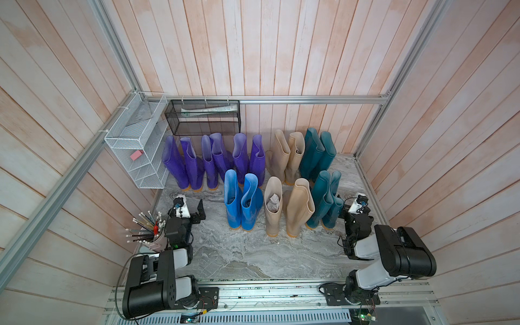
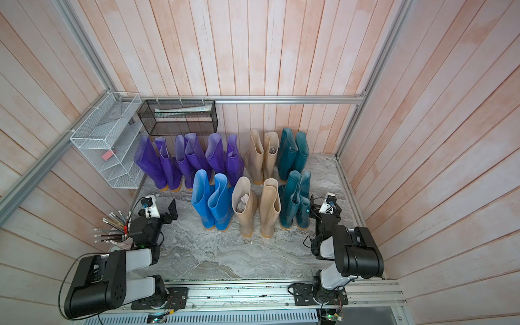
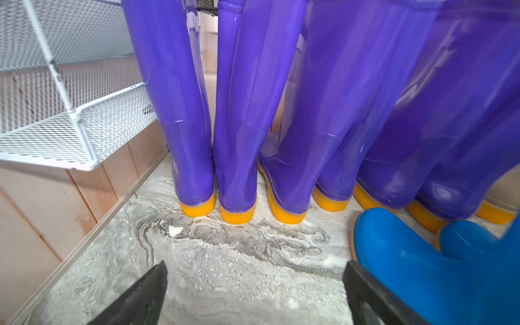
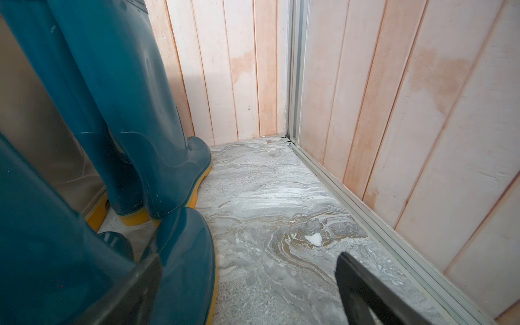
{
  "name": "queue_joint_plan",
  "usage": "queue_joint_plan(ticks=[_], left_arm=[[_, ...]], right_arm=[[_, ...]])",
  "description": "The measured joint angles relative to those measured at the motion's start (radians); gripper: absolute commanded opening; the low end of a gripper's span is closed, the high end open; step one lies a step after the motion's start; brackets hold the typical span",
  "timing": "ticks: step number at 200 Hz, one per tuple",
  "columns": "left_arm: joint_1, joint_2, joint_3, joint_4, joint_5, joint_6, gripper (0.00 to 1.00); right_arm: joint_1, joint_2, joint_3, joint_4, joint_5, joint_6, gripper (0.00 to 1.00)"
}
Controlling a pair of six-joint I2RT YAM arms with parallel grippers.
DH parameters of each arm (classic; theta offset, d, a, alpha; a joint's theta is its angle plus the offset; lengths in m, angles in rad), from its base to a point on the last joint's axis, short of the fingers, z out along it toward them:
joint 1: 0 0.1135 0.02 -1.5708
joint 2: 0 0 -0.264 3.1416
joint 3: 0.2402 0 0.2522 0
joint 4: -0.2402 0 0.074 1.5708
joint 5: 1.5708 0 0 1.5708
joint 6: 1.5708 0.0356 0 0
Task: Match and arrange rain boots in pairs
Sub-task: Reset both arms
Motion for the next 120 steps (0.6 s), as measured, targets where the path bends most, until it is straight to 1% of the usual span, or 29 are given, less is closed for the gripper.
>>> queue_joint_plan(ticks=[15, 30, 49, 63, 74, 83, 91, 103, 120], left_arm=[[0.0, -0.019, -0.035, 0.04, -0.016, -0.016, 1.0], [0.002, -0.045, -0.048, 0.051, -0.003, -0.055, 1.0], [-0.004, -0.018, -0.042, 0.107, 0.016, -0.084, 1.0], [-0.007, 0.076, -0.031, 0.191, 0.014, -0.109, 1.0], [-0.009, 0.198, -0.028, 0.289, 0.022, -0.114, 1.0], [-0.013, 0.28, -0.028, 0.333, 0.023, -0.121, 1.0], [-0.02, 0.304, -0.028, 0.325, 0.022, -0.121, 1.0], [-0.038, 0.297, -0.013, 0.301, 0.013, -0.117, 1.0], [-0.084, 0.284, 0.085, 0.208, -0.011, -0.099, 1.0]], right_arm=[[0.003, 0.0, 0.0, 0.0, 0.012, -0.002, 0.98], [0.005, 0.0, 0.0, 0.0, 0.021, -0.002, 0.98], [0.005, 0.0, 0.0, 0.0, 0.026, -0.002, 0.98], [0.005, 0.0, 0.0, 0.0, 0.028, -0.002, 0.98], [0.006, 0.0, 0.0, 0.0, 0.03, -0.002, 0.98], [0.006, 0.0, 0.0, 0.0, 0.03, -0.002, 0.98], [0.006, 0.0, 0.0, 0.0, 0.031, -0.002, 0.98], [0.006, 0.0, 0.0, 0.0, 0.031, -0.002, 0.98], [0.006, 0.0, 0.0, 0.0, 0.034, -0.002, 0.98]])
